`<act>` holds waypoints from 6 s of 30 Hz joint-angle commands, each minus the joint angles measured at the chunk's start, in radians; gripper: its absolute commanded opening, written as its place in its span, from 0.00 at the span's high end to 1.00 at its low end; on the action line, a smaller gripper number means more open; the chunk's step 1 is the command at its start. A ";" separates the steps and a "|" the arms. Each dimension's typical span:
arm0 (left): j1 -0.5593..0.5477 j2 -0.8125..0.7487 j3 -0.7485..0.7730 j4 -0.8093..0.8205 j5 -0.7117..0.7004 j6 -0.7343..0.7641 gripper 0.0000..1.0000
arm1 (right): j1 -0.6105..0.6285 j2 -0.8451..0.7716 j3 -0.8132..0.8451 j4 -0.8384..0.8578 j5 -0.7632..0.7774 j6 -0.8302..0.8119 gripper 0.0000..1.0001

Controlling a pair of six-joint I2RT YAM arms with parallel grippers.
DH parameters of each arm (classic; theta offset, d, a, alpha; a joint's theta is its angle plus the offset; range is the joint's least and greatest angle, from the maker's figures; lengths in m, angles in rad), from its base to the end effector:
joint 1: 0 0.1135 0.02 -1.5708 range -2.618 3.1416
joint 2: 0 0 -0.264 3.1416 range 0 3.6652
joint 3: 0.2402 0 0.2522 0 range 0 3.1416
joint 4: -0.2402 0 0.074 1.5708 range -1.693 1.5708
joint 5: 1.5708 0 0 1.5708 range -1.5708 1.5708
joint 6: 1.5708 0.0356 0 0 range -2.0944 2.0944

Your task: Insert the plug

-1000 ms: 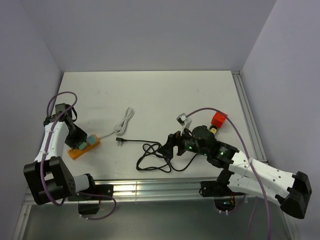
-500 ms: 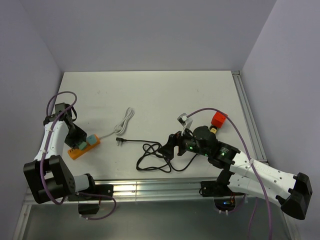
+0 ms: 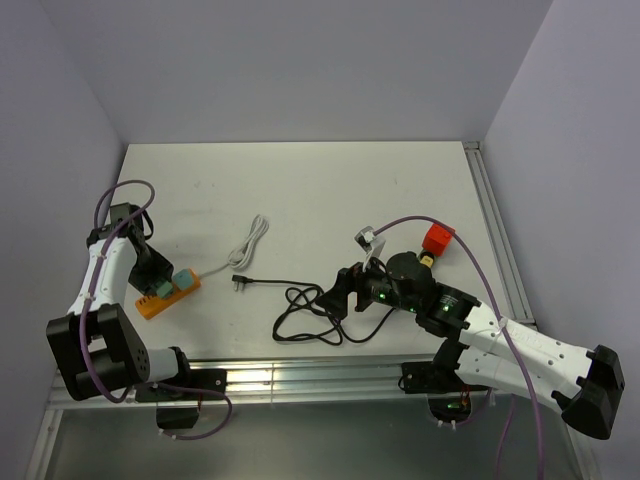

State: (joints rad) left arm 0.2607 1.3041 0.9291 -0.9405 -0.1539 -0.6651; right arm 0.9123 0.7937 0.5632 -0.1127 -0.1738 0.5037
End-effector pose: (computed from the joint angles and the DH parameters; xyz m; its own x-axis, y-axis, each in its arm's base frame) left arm 0.2188 0.0640 0.2286 -0.5554 -0.7793 -0.2902 -0.8068 0.5895 -0.0391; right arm 0.1113 0.1539 0.2675 -0.6044 -0.0043 -0.7966 -0.6701 0.5435 0.5055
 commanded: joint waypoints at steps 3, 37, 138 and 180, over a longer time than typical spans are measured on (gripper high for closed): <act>0.006 0.021 0.027 0.020 0.001 0.022 1.00 | 0.000 -0.008 0.001 0.028 -0.001 -0.016 0.02; -0.101 0.051 -0.056 -0.053 -0.001 -0.065 1.00 | -0.069 -0.022 -0.026 0.041 -0.069 0.006 0.02; -0.285 -0.687 0.099 0.134 0.050 -0.073 1.00 | 0.030 1.659 1.536 -0.434 0.442 0.496 0.87; -0.308 -0.388 -0.222 0.586 1.134 -0.289 1.00 | -0.288 0.797 0.425 0.499 -0.602 0.029 0.25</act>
State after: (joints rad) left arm -0.0319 0.9714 0.7574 -0.5301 0.7067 -0.8394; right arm 0.6003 1.6436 1.0828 0.1555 -0.4725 0.6182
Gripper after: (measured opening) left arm 0.481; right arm 0.741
